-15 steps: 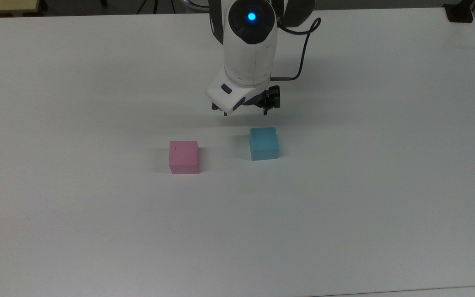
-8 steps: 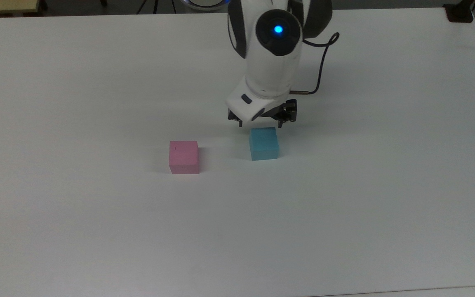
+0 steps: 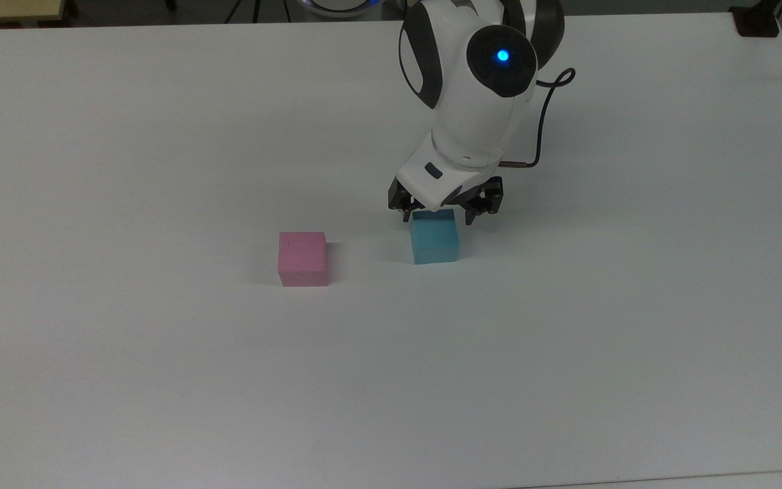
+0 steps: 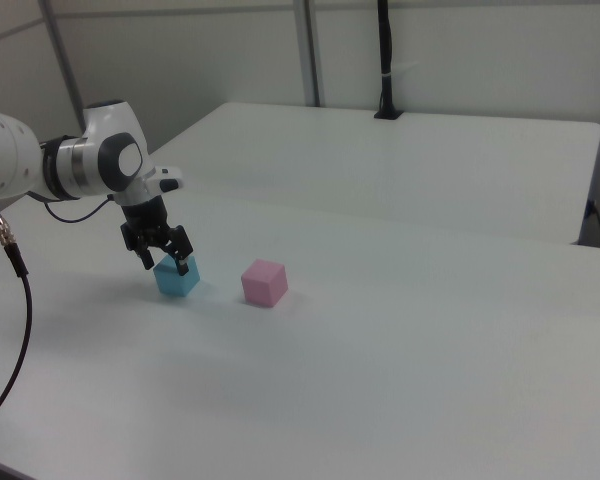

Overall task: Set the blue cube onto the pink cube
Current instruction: 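Close the gripper on the light-blue cube, then lift the blue cube and carry it over the pink cube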

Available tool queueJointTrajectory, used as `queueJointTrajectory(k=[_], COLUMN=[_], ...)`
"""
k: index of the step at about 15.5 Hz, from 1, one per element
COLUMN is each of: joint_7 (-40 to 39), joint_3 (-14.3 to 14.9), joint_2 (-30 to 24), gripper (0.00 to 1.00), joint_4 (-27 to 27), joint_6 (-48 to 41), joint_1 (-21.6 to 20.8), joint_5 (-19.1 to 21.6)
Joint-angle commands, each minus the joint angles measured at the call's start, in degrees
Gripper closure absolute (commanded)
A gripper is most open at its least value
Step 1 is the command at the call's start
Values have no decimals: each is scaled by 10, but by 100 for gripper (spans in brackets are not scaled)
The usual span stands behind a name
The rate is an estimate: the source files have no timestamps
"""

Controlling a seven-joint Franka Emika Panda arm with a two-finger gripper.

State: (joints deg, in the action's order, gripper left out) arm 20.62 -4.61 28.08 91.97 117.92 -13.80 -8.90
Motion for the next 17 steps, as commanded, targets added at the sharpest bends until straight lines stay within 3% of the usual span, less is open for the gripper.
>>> queueJointTrajectory(k=[1, 4, 5, 6, 9, 13, 17], joint_7=[12, 13, 18, 34, 25, -26, -72], joint_3=[1, 1, 1, 1, 1, 0, 1], joint_2=[7, 18, 21, 28, 14, -48, -73], gripper=[1, 32, 35, 43, 44, 45, 45], joint_4=[-7, -7, -7, -8, -9, -14, -14], joint_6=[12, 25, 41, 49, 48, 31, 14], joint_1=[-4, -4, -3, -3, -1, 38, 74], joint_5=[-23, -24, -24, -24, -26, -20, -26])
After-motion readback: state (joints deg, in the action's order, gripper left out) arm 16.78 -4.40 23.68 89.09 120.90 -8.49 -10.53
